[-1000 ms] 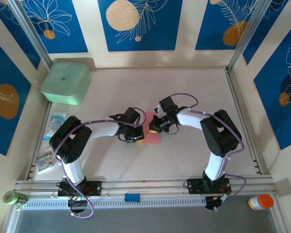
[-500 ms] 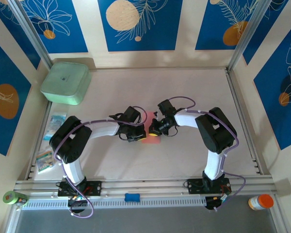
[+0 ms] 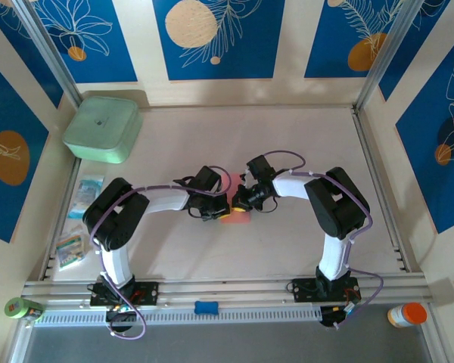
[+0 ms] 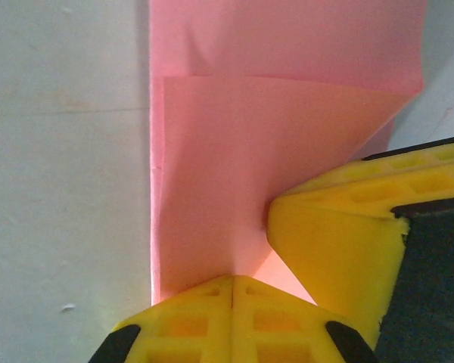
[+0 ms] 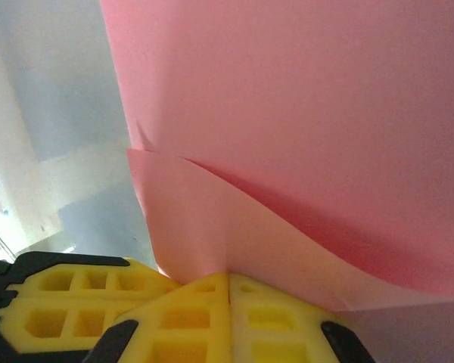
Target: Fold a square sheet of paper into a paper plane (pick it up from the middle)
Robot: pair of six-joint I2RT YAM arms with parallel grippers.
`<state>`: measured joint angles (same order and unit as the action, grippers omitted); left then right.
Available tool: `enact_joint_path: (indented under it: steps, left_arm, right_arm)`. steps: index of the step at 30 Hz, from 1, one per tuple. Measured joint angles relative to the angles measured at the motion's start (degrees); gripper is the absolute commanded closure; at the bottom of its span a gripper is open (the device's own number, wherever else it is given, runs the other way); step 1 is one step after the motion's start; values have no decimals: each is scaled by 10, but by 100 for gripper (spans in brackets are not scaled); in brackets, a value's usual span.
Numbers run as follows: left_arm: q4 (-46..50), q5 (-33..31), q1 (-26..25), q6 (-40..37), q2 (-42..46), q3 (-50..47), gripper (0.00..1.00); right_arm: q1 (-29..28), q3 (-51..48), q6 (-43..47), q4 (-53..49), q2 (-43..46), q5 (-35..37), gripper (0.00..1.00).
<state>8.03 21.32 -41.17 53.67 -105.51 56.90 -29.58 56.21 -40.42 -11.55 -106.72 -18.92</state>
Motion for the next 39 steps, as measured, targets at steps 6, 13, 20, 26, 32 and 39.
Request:
enact_joint_path:
  steps: [6,13,20,26,32,39]
  left_arm:
    - [8,-6,0,-1,0,3,100]
    - [10,-6,0,-1,0,3,100]
    - [19,-6,0,-1,0,6,100]
    - [23,-6,0,-2,0,8,100]
    - [27,-6,0,-1,0,9,100]
    - [30,-6,0,-1,0,10,100]
  right_arm:
    - [26,-16,11,33,0,-22,100]
    - [105,-6,25,42,-6,-7,100]
    - [107,19,40,0,1,15,100]
    - [45,-2,33,-13,64,36,100]
    - [19,-19,19,-15,71,54,100]
    - [-9,-19,10,2,37,41,100]
